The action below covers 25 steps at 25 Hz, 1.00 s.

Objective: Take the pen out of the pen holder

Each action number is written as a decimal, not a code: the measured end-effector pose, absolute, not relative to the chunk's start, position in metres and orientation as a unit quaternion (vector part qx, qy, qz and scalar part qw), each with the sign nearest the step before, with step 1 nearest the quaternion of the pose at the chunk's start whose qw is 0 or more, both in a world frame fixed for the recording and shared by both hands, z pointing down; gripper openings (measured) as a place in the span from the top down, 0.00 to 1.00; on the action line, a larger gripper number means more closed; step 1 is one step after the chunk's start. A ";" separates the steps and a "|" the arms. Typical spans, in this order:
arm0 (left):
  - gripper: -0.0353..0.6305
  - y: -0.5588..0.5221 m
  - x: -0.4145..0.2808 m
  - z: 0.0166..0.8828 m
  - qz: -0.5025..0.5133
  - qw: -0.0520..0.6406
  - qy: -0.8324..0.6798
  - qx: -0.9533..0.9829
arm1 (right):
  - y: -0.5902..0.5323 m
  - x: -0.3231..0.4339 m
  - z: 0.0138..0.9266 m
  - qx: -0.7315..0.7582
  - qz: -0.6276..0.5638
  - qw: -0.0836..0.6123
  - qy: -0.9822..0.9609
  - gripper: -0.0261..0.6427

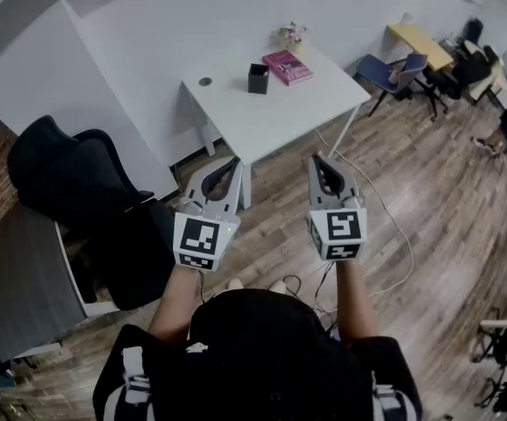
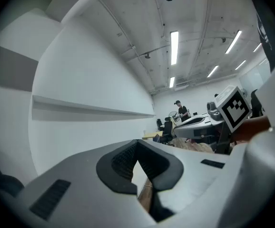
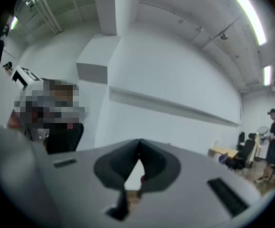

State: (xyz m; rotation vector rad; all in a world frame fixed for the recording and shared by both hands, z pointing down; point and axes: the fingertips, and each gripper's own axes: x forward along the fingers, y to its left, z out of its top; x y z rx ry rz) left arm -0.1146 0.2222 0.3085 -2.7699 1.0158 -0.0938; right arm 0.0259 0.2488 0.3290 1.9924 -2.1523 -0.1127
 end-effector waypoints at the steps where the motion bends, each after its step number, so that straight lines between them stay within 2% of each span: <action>1: 0.92 0.223 -0.114 0.308 -0.032 0.094 0.342 -0.935 | 0.249 0.026 0.328 0.675 -0.037 0.099 -0.730 0.91; 6: 0.92 0.224 -0.110 0.308 -0.032 0.091 0.339 -0.936 | 0.247 0.028 0.328 0.672 -0.031 0.086 -0.735 0.91; 25: 0.92 0.246 -0.056 0.343 -0.059 0.079 0.365 -0.926 | 0.252 0.079 0.367 0.634 -0.024 0.107 -0.766 0.91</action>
